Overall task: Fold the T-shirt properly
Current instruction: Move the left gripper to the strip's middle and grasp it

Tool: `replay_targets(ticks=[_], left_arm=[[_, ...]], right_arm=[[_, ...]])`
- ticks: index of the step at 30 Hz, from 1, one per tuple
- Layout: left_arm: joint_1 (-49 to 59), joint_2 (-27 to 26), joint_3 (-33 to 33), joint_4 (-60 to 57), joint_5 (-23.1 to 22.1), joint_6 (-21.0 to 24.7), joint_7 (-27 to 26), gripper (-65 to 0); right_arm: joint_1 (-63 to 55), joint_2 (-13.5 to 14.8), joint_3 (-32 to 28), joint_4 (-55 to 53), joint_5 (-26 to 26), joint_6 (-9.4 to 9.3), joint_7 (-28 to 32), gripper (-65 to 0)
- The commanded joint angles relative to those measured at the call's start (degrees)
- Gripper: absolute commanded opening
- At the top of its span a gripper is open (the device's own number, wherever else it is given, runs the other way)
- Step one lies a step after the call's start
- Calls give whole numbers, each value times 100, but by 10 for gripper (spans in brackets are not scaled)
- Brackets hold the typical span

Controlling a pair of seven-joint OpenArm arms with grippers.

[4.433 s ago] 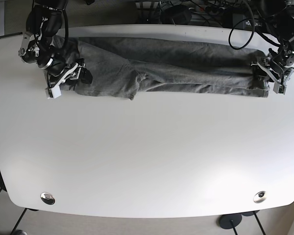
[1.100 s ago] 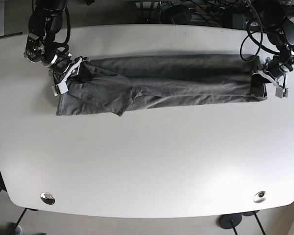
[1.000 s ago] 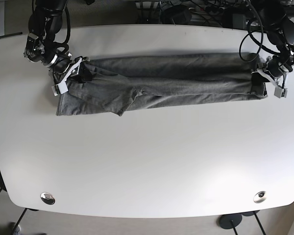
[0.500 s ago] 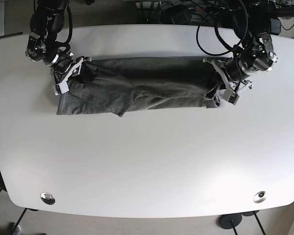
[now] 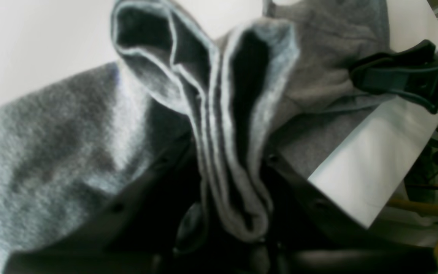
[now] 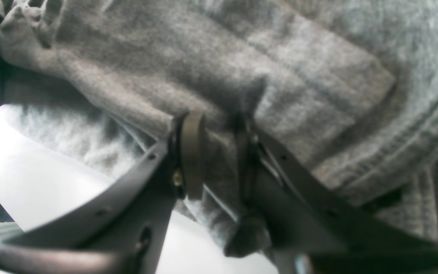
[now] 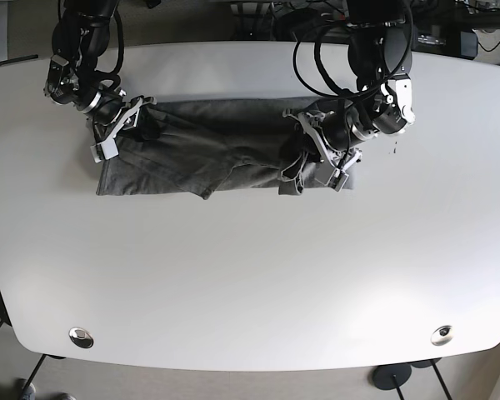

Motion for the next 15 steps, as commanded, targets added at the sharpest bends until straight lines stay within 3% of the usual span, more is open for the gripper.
replay_targets(ticks=[1,4,6,11,15], left_arm=[[-83,-5,14,105,-134,112,-102,-458],[-92,4,93,140,-134,666,-102,-344],[-241,-75,471,149,-134,1131,-102,-311],[-593,-374,1755,395,-143,1888,-111,-308],[-830,-348,2168,509,-143,1949,-111,-310]], right_arm=[[-19,35,-15,16,-174,-47,-177,-506],[-19,35,-24,16,-165,-38,-177,-506],[-19,35,-24,16,-165,-38,-177,-506],[-19,35,-33,7,-183,-38,-177,-506],[-19,35,-33,7,-165,-38,-177,-506]])
